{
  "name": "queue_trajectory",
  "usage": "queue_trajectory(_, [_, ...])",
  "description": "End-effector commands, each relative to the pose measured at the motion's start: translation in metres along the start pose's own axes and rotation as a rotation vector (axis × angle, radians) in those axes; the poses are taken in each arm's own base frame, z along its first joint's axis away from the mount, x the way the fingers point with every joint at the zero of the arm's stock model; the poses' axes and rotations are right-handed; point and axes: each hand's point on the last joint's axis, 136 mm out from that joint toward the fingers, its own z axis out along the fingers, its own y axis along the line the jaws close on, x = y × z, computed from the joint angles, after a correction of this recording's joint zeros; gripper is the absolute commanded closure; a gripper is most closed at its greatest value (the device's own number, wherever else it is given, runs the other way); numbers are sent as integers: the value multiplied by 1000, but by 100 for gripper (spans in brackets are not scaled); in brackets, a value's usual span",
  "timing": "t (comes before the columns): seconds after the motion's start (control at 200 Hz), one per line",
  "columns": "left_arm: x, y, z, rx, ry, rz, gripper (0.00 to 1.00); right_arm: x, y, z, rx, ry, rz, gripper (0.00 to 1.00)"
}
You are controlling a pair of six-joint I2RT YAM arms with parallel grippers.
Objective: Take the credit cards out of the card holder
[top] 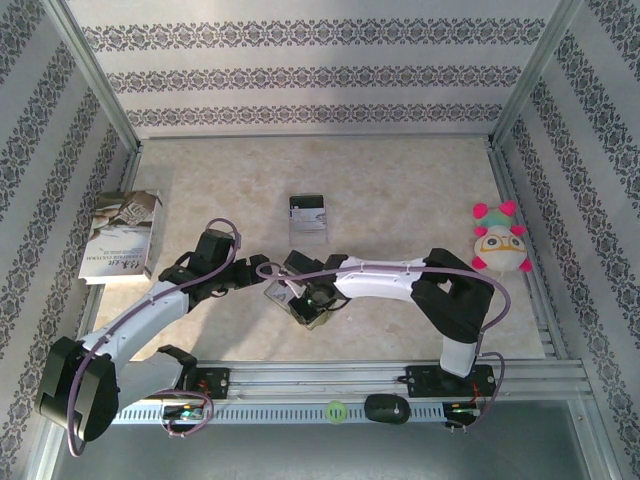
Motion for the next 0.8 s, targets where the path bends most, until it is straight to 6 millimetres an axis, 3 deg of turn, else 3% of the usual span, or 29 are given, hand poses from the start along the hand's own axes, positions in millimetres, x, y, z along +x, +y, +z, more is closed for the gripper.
queue_trajectory(0.0, [-1,2,-3,-5,5,1,12,5,-27,-2,100,7,11,80])
queue_trajectory(0.11, [0,2,-3,2,6,-5,12,3,-38,-5,130,1,22,79])
queue_trajectory(0.165, [0,1,-3,4,7,-4,12,1,-37,-10,126,-14,19,73])
queue_trajectory(0.275, [0,-1,-5,14,3,-3,12,-3,-17,-29,74,-80,-25,53])
queue_trajectory(0.48, [-2,-2,-7,22,-11,-1,12,-7,27,-65,-44,-170,-72,51])
queue_trajectory(0.57, [-4,3,-8,-3,-20,-5,12,-7,41,-58,-111,-124,-62,58])
queue_trajectory(0.665, [-6,8,-12,-25,-32,-1,12,-5,48,-41,-135,-73,-46,71])
queue_trajectory(0.794, [-11,14,-24,-58,-76,12,7,-1,36,-19,-73,-28,-26,86])
